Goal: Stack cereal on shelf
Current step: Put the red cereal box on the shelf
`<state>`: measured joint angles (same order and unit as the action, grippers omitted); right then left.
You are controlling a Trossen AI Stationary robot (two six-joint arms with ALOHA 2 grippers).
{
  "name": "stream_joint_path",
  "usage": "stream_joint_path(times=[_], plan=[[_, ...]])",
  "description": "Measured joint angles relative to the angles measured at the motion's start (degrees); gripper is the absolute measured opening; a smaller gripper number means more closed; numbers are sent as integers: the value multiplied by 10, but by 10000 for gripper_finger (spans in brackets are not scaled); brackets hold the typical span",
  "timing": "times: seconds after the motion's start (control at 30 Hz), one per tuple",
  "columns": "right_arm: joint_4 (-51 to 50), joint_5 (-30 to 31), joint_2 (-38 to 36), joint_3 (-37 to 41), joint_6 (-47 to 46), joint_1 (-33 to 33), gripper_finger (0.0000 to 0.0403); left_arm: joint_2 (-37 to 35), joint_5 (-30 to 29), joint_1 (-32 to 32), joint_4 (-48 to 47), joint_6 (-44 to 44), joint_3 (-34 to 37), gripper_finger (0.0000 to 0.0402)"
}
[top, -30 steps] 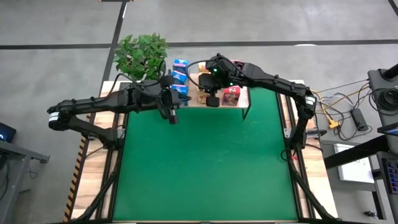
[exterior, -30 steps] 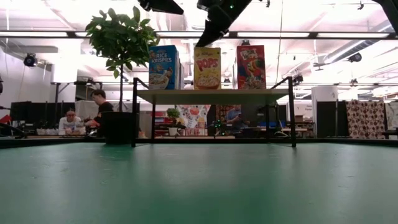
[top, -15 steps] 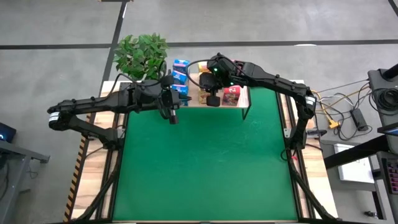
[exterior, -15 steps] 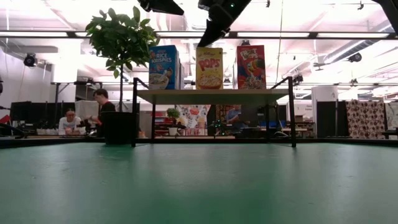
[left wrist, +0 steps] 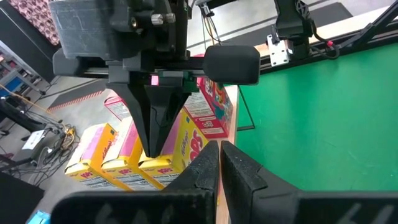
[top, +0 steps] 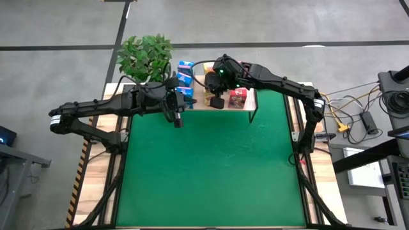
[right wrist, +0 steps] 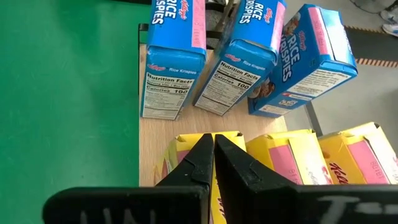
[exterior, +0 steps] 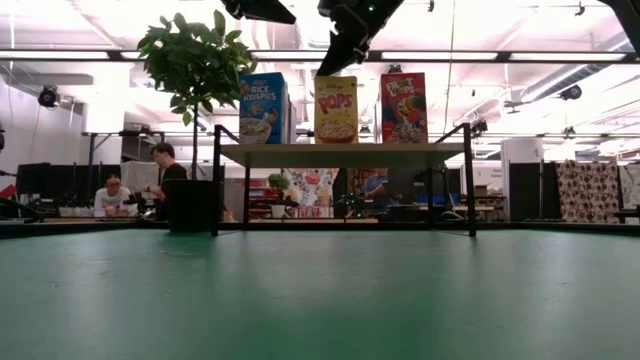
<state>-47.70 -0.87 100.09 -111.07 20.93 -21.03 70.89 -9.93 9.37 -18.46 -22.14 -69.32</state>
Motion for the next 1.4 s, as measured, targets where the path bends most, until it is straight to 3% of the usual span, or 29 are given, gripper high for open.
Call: stream_joint_path(times=[0.83, 1.4], plan=[[16, 44, -45, 0, 22, -4, 9, 0, 0, 0, 0, 2, 0, 0], [-122, 74, -53, 0, 3, -4, 9, 0, 0, 0, 0, 2, 0, 0]])
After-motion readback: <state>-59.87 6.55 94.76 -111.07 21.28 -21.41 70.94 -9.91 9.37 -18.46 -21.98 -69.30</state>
